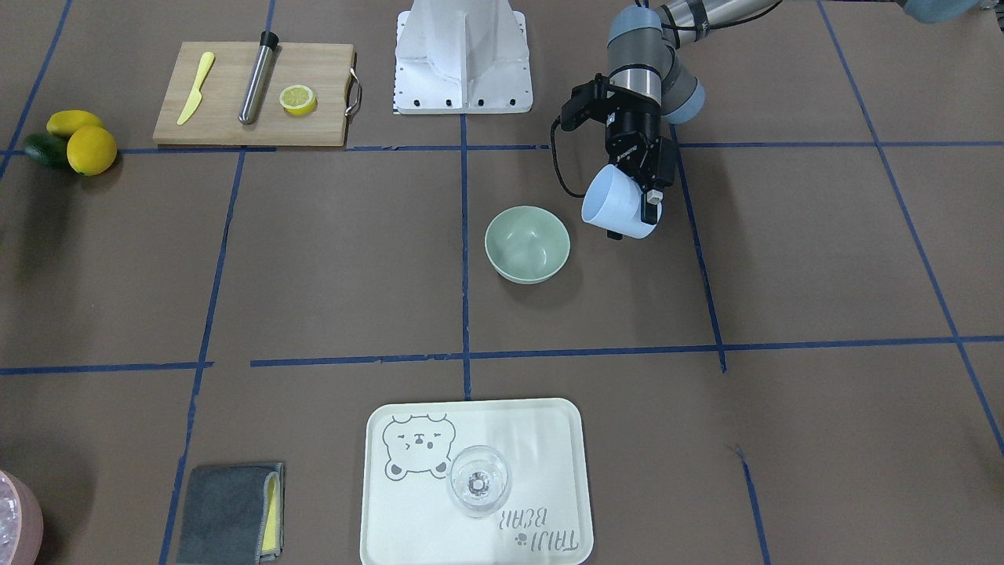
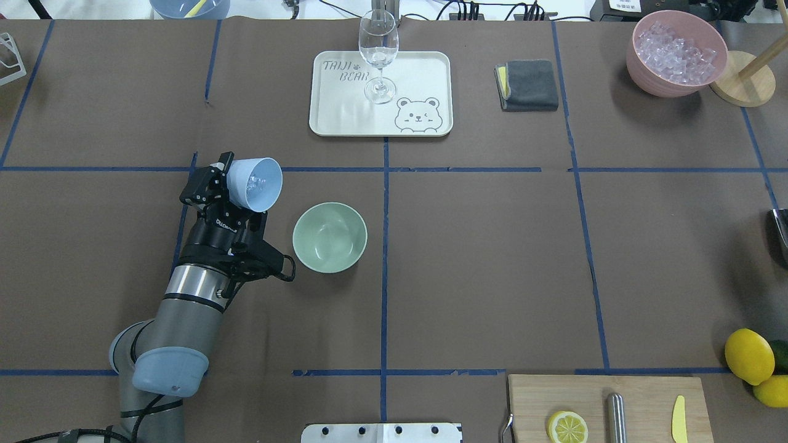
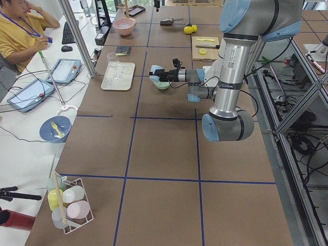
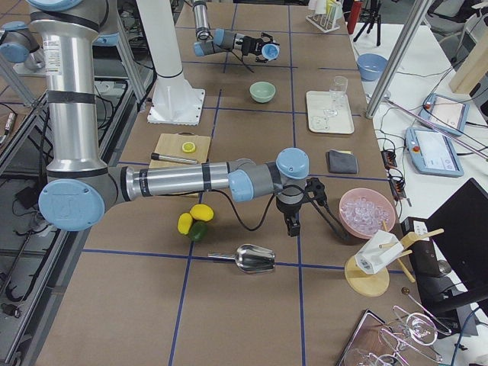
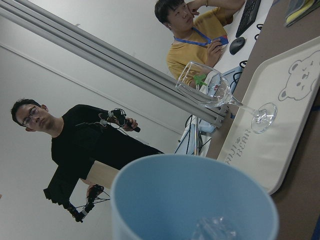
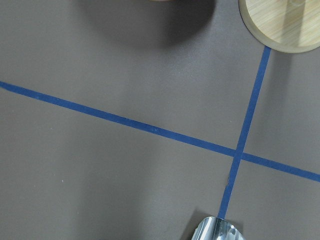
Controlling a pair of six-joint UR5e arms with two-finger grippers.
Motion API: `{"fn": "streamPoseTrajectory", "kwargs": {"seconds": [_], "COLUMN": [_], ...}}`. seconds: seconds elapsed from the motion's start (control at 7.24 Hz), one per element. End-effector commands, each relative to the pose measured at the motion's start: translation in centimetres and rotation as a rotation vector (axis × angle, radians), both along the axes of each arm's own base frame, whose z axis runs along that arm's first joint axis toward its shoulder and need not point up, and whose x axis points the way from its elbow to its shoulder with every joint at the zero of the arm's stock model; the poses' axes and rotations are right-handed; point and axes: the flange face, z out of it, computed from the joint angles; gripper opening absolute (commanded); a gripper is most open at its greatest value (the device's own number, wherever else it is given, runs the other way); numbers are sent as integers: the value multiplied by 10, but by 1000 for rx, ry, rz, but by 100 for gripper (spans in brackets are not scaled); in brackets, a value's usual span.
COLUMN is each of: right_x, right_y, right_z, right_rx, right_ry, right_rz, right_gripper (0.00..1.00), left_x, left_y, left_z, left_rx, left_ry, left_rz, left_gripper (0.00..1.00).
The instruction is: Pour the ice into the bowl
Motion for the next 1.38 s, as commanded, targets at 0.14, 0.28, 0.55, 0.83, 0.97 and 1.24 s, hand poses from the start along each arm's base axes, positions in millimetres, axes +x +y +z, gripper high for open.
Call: {"fn": "streamPoseTrajectory", "kwargs": {"seconds": [0.14,0.28,0.55,0.83,0.97,1.24], "right_x": [4,5,6,6,6,6], "right_y": [2,2,1,2,2,2], "right_z": [2,2,2,3,3,3], "right_rx": [-3,-2,-1,-2,-2,-2], "right_ry": [0,0,1,0,0,0], "right_rz": [4,6,7,6,6,6], "right_gripper": [100,100,100,100,100,100], "left_x": [28,27,25,26,27,25], "left_y": [3,3,3,4,4,3], "left_z": [-20,-18,-18,-16,-16,-16], "left_rx": [-13,-12,3,12,15,23], "left_ry": [-82,-106,-190,-255,-275,-336], "left_rz": [0,-13,-42,-41,-40,-58], "left_gripper": [0,0,0,0,0,0]}}
